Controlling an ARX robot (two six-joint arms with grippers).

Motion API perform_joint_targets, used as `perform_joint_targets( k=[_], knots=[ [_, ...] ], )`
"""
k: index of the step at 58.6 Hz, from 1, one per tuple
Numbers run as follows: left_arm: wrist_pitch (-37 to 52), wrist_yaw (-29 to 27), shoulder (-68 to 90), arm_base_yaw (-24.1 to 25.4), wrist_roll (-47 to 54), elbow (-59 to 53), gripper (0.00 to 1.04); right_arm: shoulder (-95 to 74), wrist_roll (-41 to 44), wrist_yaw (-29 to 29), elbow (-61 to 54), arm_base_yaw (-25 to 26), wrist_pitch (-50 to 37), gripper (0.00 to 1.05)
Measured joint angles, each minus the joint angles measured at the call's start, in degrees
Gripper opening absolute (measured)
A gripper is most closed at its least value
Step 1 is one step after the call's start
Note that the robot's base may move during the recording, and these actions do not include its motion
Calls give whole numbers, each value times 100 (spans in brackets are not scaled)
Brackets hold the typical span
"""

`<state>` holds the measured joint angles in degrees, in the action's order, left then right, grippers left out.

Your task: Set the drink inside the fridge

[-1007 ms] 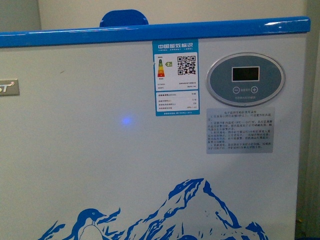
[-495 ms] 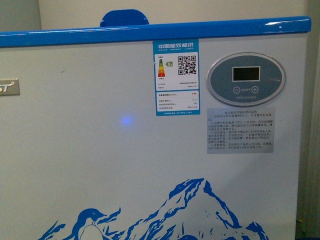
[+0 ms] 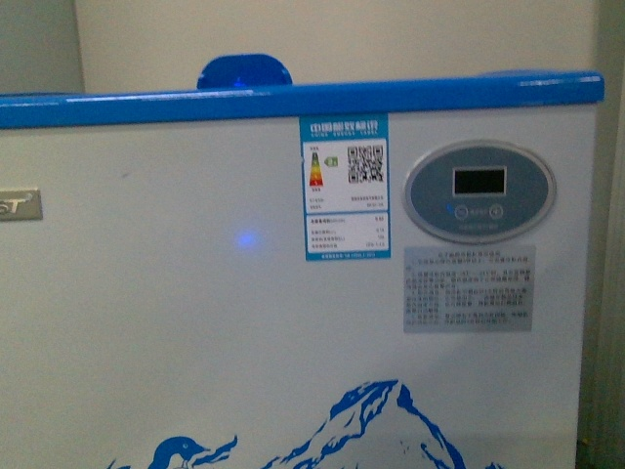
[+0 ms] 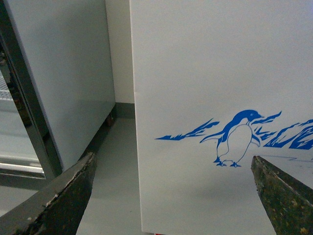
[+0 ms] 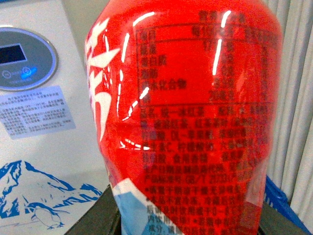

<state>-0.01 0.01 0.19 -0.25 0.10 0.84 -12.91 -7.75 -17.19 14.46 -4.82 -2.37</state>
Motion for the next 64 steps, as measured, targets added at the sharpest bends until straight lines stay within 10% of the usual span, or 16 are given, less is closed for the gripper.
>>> perform_joint_targets(
  k=[64],
  knots=[
    [0, -2, -2, 0, 2, 0, 97, 0, 2, 0, 11, 0, 0, 38]
  ],
)
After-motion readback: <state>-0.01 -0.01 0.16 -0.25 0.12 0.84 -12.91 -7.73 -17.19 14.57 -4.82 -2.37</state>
